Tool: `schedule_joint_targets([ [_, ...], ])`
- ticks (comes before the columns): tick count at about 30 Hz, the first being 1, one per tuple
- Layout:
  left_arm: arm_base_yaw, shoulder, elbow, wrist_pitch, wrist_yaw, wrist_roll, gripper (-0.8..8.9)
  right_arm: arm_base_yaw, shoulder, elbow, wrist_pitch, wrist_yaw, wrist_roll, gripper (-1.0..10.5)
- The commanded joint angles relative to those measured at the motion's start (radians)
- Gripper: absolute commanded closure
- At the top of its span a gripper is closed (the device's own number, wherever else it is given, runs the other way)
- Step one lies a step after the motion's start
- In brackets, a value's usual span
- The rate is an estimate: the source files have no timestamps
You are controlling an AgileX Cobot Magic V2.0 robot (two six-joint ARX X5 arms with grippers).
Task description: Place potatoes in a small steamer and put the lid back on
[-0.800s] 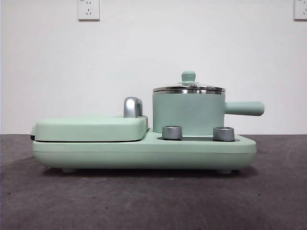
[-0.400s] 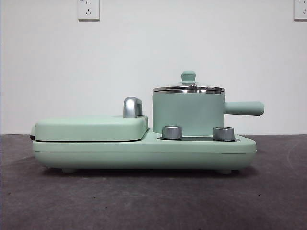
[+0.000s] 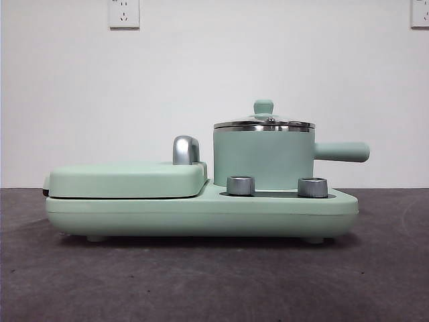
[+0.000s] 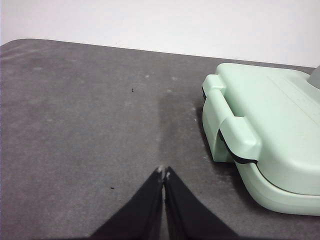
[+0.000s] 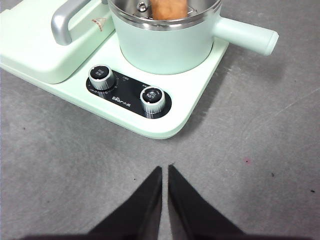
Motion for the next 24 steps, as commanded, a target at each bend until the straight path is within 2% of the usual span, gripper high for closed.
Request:
schedule_joint_targets([
  [1,0.000,-0.002,-0.020,0.014,-0.004,0.003,8.08,-0.003,-0.002,0.005,0.025,0.024,-0.104,9.3],
  [4,0.000,-0.002,-0.020,0.014,-0.003,0.003,8.08,-0.039,-0.059,-0.065,0.150,0.055,-0.131,9.3],
  [9,0.000,-0.002,-0.020,0.014,-0.004,0.003,8.08,-0.182,-0.272,-0.358,0.431,0.050,-0.127,9.3],
  [11,0.000,-0.002,-0.020,0.014,-0.004,0.003,8.08,-0.223,-0.357,-0.455,0.490,0.050,-0.127,9.3],
  [19,0.000,-0.002,-0.020,0.014,-0.004,0.003,8.08,-0.312,-0.519,-0.676,0.606,0.048,-0.118,9.3],
  [21,0.000,-0.002,-0.020,0.014,-0.004,0.003,8.08,-0.324,-0.542,-0.731,0.671,0.045,-0.096,9.3],
  [24,0.000,-0.002,-0.020,0.014,-0.004,0.003,8.07,-0.332,-0.541,-0.734,0.648,0.043,-0.085,9.3],
])
